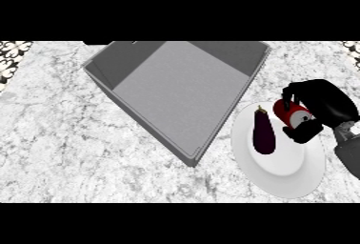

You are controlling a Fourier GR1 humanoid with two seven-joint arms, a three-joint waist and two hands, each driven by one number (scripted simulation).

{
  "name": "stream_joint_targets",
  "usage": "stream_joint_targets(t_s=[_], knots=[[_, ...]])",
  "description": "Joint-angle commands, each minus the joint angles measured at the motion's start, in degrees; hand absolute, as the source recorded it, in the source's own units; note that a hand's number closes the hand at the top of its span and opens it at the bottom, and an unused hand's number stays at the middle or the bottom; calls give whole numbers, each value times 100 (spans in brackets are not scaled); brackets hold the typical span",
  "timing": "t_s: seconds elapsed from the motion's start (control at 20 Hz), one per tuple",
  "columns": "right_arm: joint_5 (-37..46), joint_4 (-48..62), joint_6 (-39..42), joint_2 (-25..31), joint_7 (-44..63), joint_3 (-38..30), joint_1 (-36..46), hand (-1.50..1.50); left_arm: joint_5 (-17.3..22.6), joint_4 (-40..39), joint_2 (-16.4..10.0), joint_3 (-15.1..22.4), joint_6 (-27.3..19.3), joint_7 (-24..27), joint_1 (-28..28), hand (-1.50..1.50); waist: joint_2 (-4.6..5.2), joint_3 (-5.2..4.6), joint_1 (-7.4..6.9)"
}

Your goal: Pick the can from the plate and place it in the cardboard box

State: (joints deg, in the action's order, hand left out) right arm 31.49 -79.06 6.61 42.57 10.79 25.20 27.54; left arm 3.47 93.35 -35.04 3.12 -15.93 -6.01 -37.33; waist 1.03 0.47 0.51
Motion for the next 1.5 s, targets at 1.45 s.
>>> stream_joint_targets(t_s=[1.45], knots=[[-1448, 795, -174, -2282, -404, -728, 2597, 150, 49, 912, 673, 201, 286, 343, 1556, 0, -70, -95, 132]])
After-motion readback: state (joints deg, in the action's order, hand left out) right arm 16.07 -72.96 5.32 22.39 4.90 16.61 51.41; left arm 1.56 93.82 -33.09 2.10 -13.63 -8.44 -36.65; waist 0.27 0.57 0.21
